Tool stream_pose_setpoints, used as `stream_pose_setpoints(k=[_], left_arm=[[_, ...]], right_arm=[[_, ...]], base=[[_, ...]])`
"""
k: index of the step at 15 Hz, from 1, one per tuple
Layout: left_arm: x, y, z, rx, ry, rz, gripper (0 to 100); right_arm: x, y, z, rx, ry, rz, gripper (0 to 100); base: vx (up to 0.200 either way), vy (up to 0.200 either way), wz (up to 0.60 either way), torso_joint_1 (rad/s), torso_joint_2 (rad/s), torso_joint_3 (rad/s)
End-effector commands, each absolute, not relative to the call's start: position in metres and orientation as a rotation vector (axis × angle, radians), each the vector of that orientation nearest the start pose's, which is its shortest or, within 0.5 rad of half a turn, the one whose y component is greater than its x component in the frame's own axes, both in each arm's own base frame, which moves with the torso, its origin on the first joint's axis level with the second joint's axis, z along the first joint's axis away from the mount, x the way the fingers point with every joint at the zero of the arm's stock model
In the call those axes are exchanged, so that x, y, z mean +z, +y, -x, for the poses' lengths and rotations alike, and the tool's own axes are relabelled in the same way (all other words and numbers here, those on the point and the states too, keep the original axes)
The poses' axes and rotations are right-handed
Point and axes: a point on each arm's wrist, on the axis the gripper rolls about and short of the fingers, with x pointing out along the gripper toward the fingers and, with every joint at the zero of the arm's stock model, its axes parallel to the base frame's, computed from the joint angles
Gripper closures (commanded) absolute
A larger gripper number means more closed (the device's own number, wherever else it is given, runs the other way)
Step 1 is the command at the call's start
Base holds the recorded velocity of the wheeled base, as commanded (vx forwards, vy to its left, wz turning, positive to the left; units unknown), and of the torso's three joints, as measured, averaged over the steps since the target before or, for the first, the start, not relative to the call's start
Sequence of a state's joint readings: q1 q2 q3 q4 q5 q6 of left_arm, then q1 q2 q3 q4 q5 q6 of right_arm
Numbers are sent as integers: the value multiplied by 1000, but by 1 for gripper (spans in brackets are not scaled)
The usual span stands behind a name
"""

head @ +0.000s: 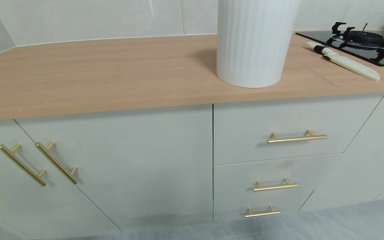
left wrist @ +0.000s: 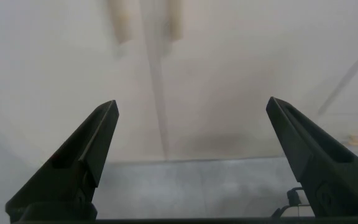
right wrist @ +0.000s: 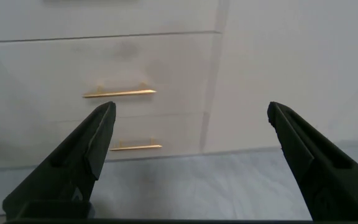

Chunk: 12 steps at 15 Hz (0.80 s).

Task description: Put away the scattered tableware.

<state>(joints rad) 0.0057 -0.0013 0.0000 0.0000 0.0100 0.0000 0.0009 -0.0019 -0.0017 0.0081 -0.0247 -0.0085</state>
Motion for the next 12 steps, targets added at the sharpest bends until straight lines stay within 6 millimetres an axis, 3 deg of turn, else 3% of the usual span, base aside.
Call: stream_pose_setpoints(k=[1, 9, 12], left_arm=[[75, 0, 23, 17, 0, 0, 0], [75, 0, 23, 17, 0, -2, 0], [75, 0, 23, 17, 0, -3, 0]], right_arm=[[75, -1, 23, -25, 6, 9, 0], [75, -1, 23, -25, 6, 9, 0], [75, -1, 23, -25, 6, 9, 0]], base=[[0, 0, 0, 0, 0, 0], [0, 0, 0, 0, 0, 0], [0, -200, 0, 1, 2, 5]])
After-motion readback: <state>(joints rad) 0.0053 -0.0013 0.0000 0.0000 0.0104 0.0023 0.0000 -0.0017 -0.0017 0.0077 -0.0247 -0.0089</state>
